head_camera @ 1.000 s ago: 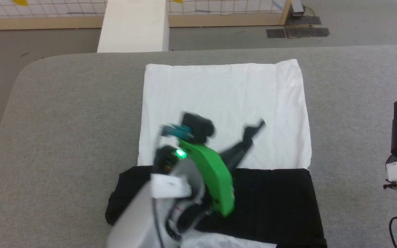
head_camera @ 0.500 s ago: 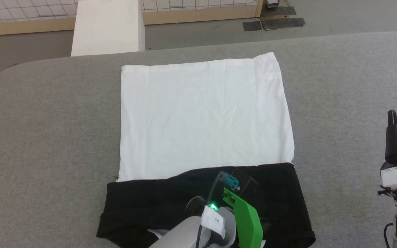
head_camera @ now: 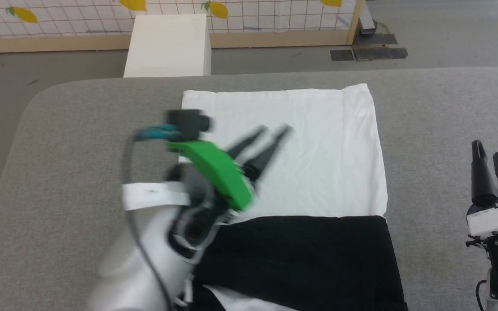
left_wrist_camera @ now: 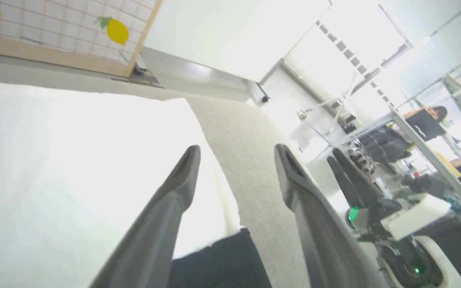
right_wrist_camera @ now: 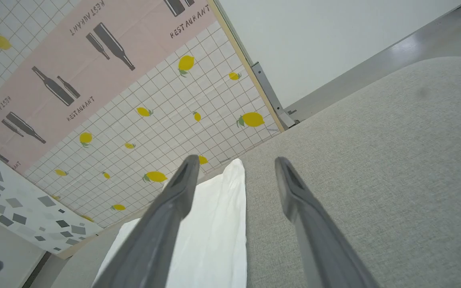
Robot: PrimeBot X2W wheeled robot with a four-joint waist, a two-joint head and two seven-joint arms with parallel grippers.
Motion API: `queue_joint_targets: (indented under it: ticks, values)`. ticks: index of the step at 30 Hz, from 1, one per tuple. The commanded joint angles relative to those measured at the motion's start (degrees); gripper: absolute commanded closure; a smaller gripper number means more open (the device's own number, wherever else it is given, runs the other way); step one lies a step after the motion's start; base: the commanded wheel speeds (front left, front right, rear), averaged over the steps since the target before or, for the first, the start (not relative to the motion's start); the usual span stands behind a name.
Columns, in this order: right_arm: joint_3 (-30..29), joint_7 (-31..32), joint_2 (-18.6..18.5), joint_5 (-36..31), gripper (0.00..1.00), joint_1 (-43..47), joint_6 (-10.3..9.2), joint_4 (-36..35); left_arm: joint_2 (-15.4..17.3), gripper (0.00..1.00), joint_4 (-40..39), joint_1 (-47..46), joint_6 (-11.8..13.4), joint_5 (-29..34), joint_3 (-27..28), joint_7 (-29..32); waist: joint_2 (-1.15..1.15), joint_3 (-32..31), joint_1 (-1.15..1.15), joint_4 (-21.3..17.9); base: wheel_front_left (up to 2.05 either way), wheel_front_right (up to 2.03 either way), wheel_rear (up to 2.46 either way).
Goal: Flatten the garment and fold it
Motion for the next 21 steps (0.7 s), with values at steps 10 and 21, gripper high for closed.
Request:
queue_joint_targets:
  ticks: [10,21]
  values:
    - [1.74,1.84,0.03,-2.30,0.00,-0.09,-0.06,-0.48,13.72,0.00,3.91,4.88,5.70,16.29,10.94,-24.77,0.00,-1.07,0.00,0.98,0.00,0.00,0.00]
    - [1.73,8.40,0.03,-7.72,0.00,-4.30,-0.06,1.10,12.84,0.00,-1.74,12.45,10.55,27.37,16.44,-29.54,0.00,3.86,0.00,0.85,0.00,0.00,0.00]
